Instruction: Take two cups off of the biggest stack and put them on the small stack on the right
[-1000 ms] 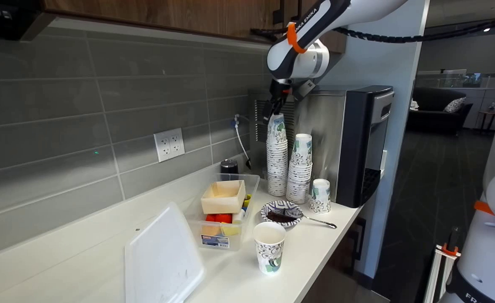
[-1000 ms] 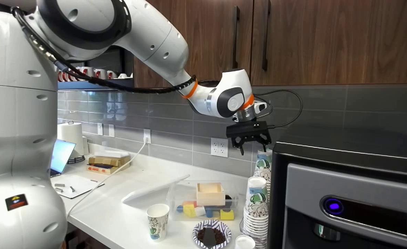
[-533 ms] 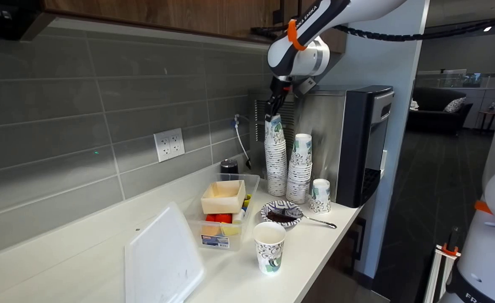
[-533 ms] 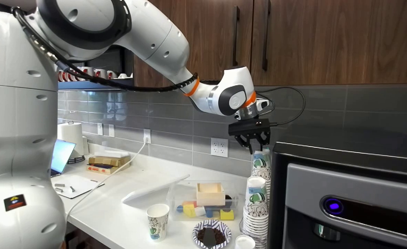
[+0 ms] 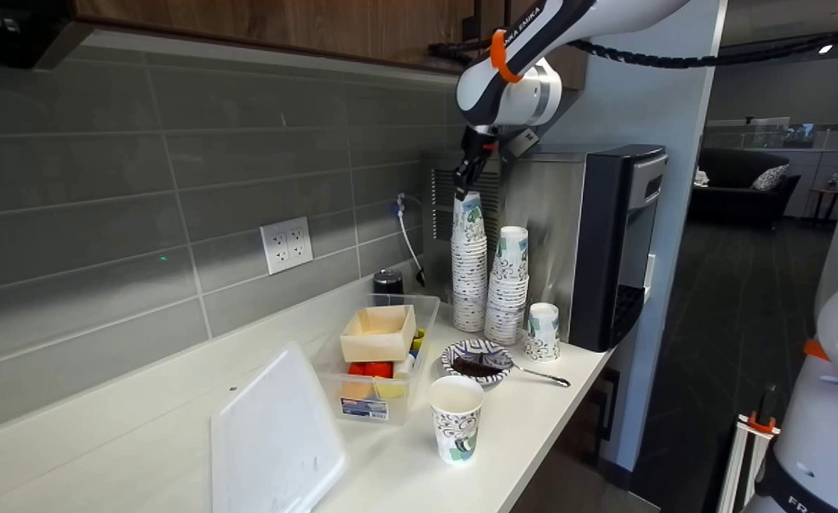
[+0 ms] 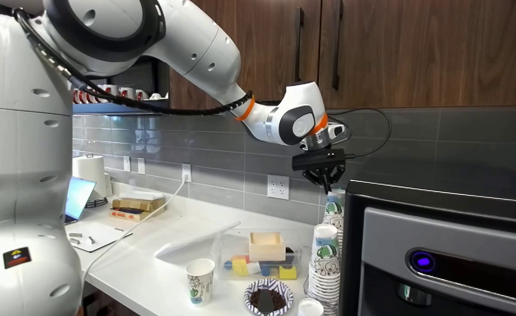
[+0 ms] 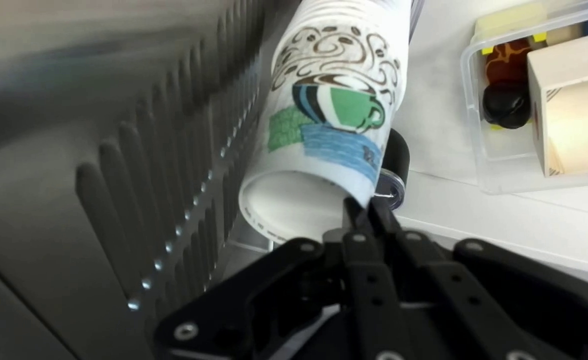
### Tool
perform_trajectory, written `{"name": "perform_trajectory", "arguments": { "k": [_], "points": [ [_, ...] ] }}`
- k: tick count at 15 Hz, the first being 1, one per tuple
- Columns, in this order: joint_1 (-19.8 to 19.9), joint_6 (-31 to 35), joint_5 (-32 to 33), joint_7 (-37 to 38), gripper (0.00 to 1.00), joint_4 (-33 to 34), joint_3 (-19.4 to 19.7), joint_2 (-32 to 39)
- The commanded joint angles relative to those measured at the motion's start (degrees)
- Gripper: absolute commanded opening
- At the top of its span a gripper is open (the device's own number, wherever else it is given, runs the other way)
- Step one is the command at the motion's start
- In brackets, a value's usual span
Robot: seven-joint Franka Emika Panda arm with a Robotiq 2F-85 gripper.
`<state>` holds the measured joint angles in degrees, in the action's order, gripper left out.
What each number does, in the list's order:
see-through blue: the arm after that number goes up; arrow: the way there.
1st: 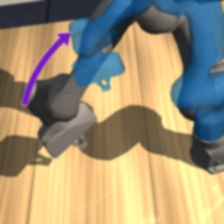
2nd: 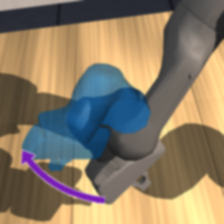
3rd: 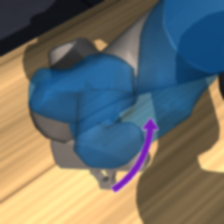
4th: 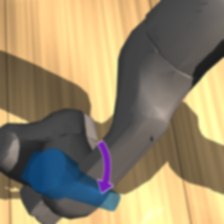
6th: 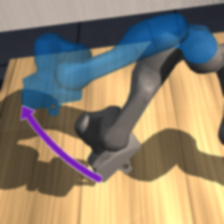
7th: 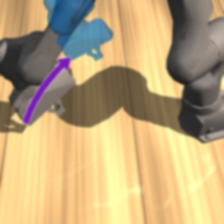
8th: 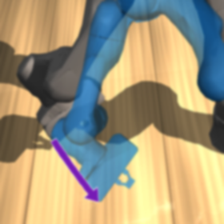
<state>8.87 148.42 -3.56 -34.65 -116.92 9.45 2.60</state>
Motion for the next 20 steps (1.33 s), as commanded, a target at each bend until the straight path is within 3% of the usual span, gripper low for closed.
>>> {"name": "perform_trajectory", "arguments": {
  "k": [1,20],
  "points": [
    [0.67,-0.01,-0.67,1.35,0.02,-0.73,-0.31,-1.01],
    [-0.42,6.65,2.11,14.80,0.01,-11.78,0.17,-14.57]
  ]
}}
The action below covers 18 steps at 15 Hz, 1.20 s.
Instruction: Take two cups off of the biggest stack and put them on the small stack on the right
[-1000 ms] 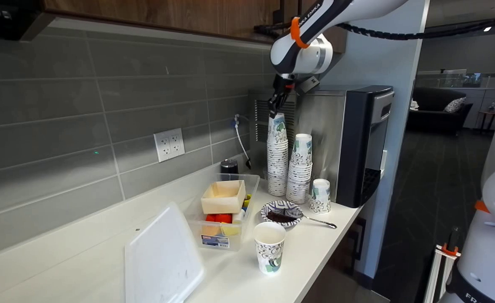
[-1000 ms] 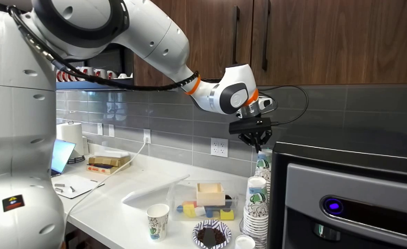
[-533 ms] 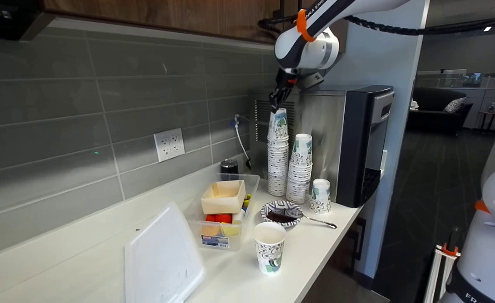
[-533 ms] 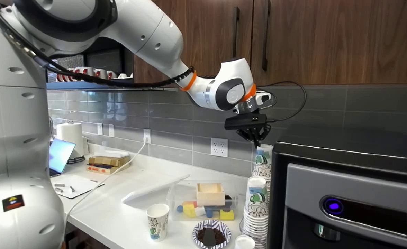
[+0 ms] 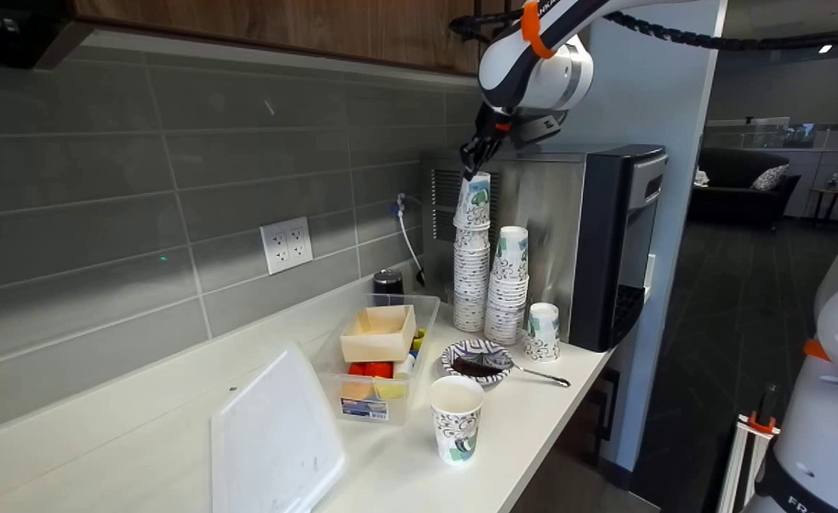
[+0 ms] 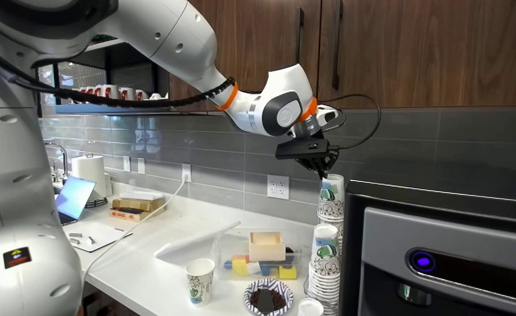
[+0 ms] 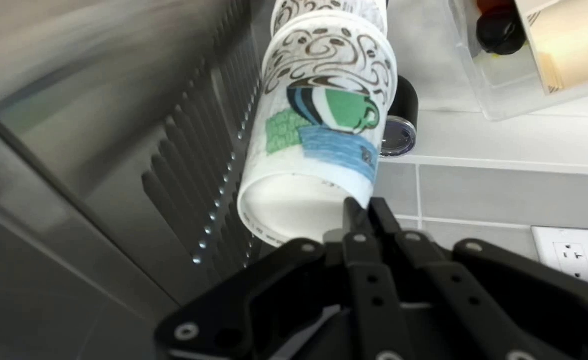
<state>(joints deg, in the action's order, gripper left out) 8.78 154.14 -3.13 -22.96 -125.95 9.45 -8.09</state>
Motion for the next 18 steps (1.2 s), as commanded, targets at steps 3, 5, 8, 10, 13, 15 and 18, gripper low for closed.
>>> {"name": "perform_trajectory", "arguments": {
  "k": [3,5,8,10,13,15,18],
  "points": [
    [-0.09,1.04,3.17,5.72,0.01,-3.58,-0.10,-6.16],
    [0.18,1.18,4.55,7.85,0.01,-4.36,-0.39,-8.08],
    [0.53,0.08,6.47,11.23,0.01,-5.47,-0.97,-11.24],
    [1.14,-1.18,8.45,14.21,0.01,-6.39,-1.95,-13.58],
    [1.78,-3.88,10.73,18.60,0.01,-8.43,-3.71,-17.66],
    [2.24,-6.77,11.35,21.58,0.01,-9.83,-4.91,-20.35],
    [3.08,-12.02,11.45,25.91,0.01,-11.46,-6.39,-23.95]
  ]
}}
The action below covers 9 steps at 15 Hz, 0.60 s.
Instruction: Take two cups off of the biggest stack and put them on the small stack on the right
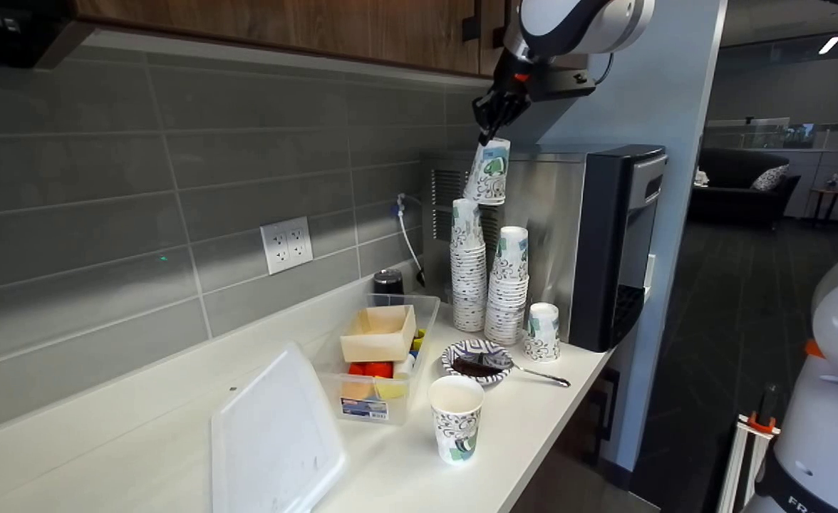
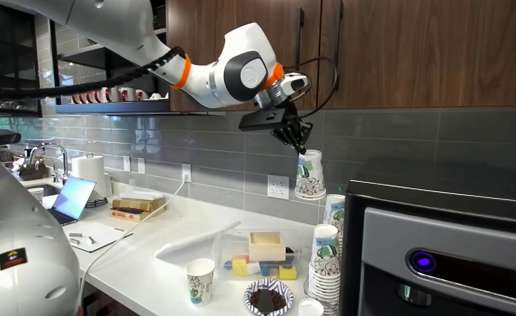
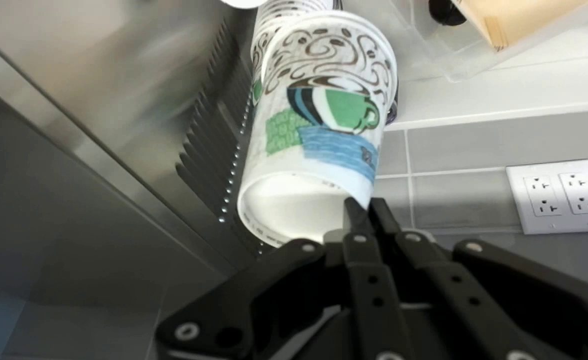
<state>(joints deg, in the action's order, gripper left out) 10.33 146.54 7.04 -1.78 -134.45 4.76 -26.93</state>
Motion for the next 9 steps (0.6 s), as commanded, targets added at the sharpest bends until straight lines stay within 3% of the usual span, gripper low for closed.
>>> {"name": "perform_trajectory", "arguments": {
  "k": [1,5,9],
  "points": [
    [1.93,-6.32,1.33,6.34,0.01,-3.53,-2.22,-6.46],
    [3.65,-12.19,1.26,12.81,0.01,-7.00,-3.83,-11.71],
    [6.13,-11.48,1.12,17.80,0.01,-10.59,-3.79,-14.39]
  ]
}}
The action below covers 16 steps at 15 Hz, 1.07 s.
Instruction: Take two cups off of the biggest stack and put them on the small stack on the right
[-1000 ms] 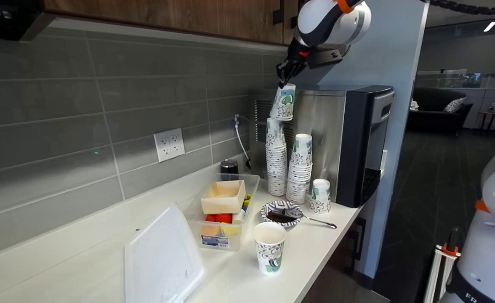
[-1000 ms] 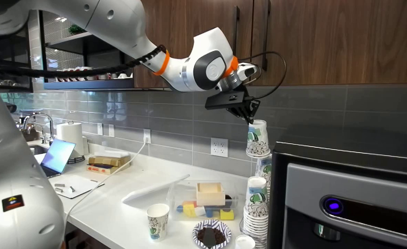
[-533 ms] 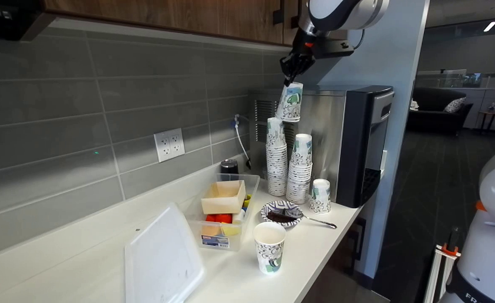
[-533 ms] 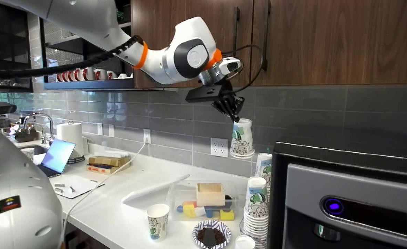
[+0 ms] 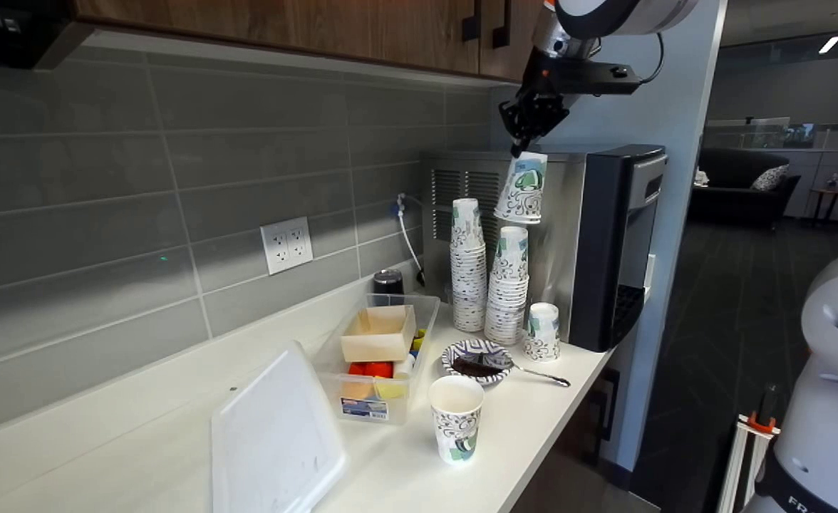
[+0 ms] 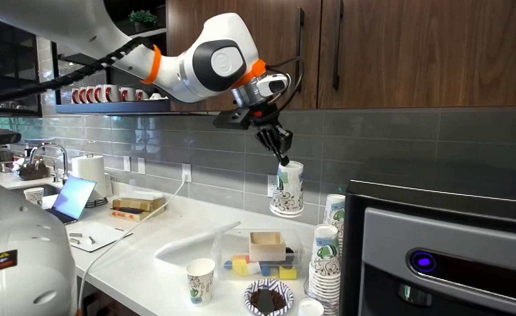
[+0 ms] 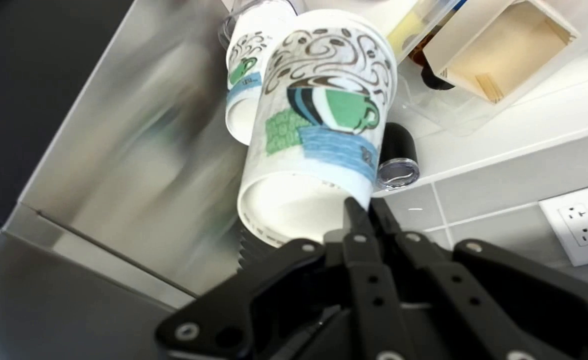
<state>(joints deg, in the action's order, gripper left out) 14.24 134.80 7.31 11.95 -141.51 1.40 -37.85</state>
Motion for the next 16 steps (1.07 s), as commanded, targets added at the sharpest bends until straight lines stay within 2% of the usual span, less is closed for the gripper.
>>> {"name": "perform_trajectory", "arguments": {
  "k": [1,6,10,16],
  "points": [
    [2.97,0.31,0.83,5.02,0.01,-4.42,-0.33,-4.07],
    [6.14,4.09,0.78,6.09,0.01,-8.26,1.54,-2.43],
    [7.82,10.42,1.15,4.38,0.01,-8.12,3.10,3.04],
    [8.98,14.09,1.68,4.64,0.01,-6.54,3.31,12.55]
  ]
}}
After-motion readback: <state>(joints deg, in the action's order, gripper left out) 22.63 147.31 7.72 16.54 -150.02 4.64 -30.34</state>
